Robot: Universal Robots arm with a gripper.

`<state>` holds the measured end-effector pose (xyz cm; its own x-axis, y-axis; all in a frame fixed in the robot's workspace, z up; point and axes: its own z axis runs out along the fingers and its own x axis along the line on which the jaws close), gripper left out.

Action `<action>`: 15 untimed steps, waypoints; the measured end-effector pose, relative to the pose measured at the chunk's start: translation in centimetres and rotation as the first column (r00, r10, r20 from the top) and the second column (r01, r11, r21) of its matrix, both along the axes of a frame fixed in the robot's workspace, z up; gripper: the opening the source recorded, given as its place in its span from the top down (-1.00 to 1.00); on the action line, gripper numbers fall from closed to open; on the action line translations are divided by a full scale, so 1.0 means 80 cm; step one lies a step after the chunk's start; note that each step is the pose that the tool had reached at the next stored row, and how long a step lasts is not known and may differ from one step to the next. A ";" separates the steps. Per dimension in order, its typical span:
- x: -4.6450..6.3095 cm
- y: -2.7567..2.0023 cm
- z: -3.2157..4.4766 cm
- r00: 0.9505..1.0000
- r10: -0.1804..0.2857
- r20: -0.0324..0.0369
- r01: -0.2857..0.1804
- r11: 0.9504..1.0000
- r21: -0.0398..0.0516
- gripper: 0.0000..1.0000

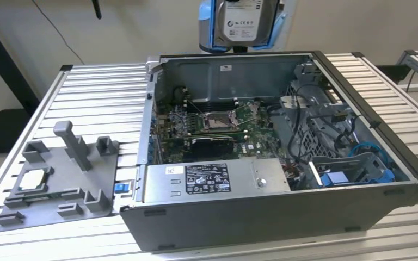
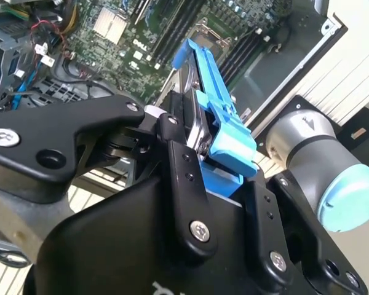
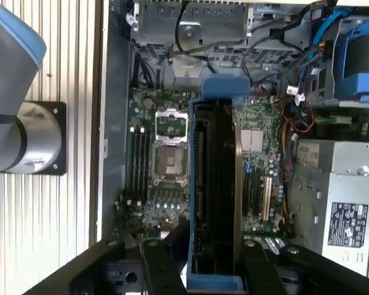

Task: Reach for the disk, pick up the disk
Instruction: 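Pick up the disk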

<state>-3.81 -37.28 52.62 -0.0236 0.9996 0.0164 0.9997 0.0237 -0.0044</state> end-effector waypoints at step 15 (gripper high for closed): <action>0.047 0.0000 0.0000 1.000 0.000 0.000 0.000 1.000 0.000 1.00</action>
